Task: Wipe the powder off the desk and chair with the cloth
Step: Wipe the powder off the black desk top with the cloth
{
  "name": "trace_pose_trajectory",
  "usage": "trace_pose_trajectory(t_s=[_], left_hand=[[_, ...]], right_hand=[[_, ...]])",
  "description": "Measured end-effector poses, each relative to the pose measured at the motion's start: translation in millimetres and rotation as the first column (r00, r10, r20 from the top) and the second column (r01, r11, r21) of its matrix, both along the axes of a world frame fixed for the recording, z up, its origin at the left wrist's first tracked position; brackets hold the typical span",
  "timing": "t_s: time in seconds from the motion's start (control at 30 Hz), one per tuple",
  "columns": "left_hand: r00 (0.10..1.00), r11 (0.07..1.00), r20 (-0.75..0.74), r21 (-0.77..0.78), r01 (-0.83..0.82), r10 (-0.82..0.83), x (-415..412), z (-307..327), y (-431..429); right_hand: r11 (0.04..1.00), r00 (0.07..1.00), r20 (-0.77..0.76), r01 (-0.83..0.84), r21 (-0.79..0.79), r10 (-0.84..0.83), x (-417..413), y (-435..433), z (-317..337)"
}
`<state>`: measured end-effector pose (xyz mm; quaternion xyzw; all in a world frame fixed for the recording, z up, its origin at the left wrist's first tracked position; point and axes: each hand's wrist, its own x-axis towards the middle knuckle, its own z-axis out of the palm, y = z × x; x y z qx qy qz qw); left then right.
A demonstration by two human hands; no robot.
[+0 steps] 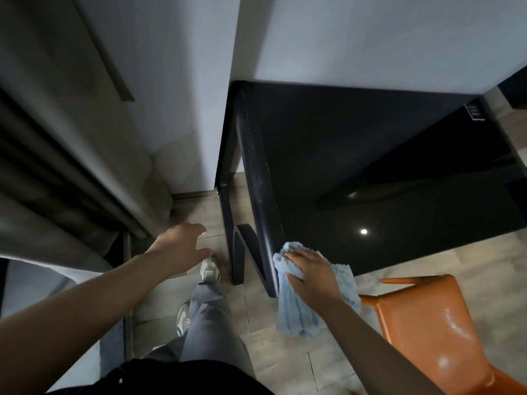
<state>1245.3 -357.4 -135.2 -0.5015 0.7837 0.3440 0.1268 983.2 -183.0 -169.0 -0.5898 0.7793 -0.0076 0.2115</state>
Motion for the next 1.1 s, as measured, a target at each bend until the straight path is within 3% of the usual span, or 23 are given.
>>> trace_pose_trajectory(t_s=[0.63, 0.9, 1.1], left_hand=[[0.985, 0.984, -0.023, 0.039, 0.171, -0.171, -45.4, 5.9, 17.8], [0.988, 0.988, -0.037, 0.026, 0.151, -0.15, -48.7, 10.5, 4.1], [0.998, 0.999, -0.056, 0.0, 0.04, -0.04, -42.9, 21.3, -35.6]], right_hand=[[0.981, 0.992, 0.084, 0.073, 0.179, -0.089, 6.3, 84.0, 33.4], [0.974, 0.969, 0.123, 0.22, -0.05, -0.213, -10.7, 27.5, 67.2], [0.961, 0.988, 0.079, 0.149, -0.233, -0.134, -24.7, -85.7, 89.6]])
